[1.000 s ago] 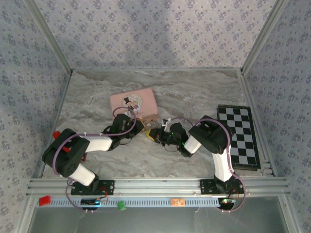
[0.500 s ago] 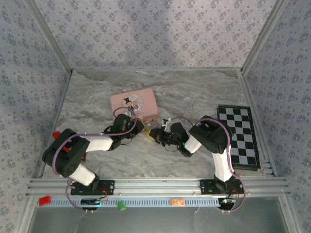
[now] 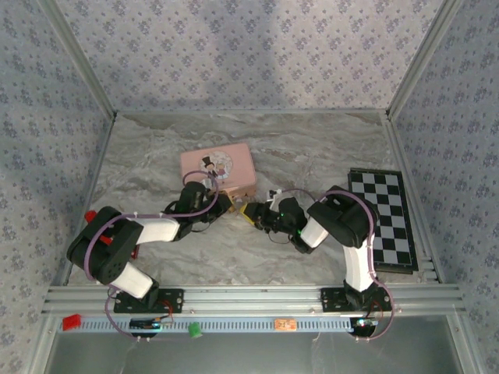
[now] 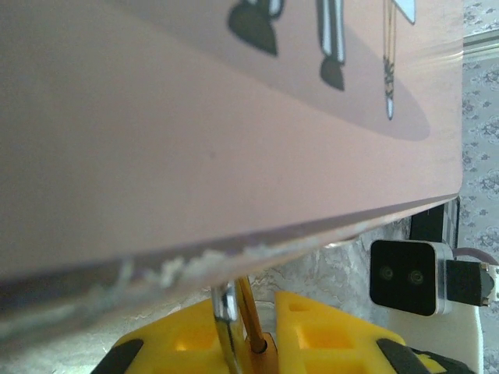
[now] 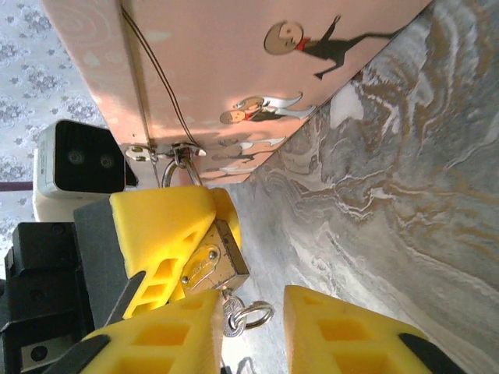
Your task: Unlock the padlock with the key
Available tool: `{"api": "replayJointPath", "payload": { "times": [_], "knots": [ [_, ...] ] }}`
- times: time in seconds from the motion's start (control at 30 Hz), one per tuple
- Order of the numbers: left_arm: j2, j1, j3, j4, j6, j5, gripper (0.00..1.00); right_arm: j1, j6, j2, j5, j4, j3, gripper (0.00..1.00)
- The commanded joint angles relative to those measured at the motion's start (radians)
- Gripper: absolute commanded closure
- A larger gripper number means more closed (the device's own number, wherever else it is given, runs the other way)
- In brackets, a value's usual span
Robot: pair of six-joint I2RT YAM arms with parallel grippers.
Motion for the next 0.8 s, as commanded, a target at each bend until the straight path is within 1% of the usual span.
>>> {"api": "replayJointPath", "payload": {
  "times": [0.0, 0.2, 0.3, 0.43, 0.5, 0.6, 0.7, 0.77],
  "knots": [
    [-0.003, 0.018, -0.009, -0.013, -0.068, 0.16, 0.94, -0.001, -0.053, -0.062, 0.029, -0.049, -0.013, 0.68],
    [-0.022, 0.038, -0.003, -0.027, -0.061, 0.167, 0.94, 0.0, -0.124, -0.167, 0.059, -0.193, -0.034, 0.49],
    [-0.039, 0.048, 0.0, -0.051, -0.052, 0.166, 0.94, 0.002, -0.187, -0.236, 0.082, -0.308, -0.039, 0.42],
    [-0.057, 0.061, 0.002, -0.078, -0.041, 0.164, 0.94, 0.018, -0.306, -0.367, 0.138, -0.551, -0.015, 0.38],
    [-0.065, 0.065, 0.002, -0.086, -0.038, 0.166, 0.94, 0.033, -0.397, -0.45, 0.191, -0.726, 0.019, 0.35],
    [-0.071, 0.072, 0.005, -0.094, -0.038, 0.169, 0.94, 0.061, -0.538, -0.549, 0.279, -0.937, 0.079, 0.33],
    [-0.078, 0.075, 0.008, -0.098, -0.039, 0.173, 0.94, 0.082, -0.654, -0.607, 0.353, -1.057, 0.12, 0.32],
    [-0.081, 0.08, 0.011, -0.102, -0.038, 0.18, 0.94, 0.102, -0.718, -0.634, 0.419, -1.087, 0.128, 0.31]
  ]
}}
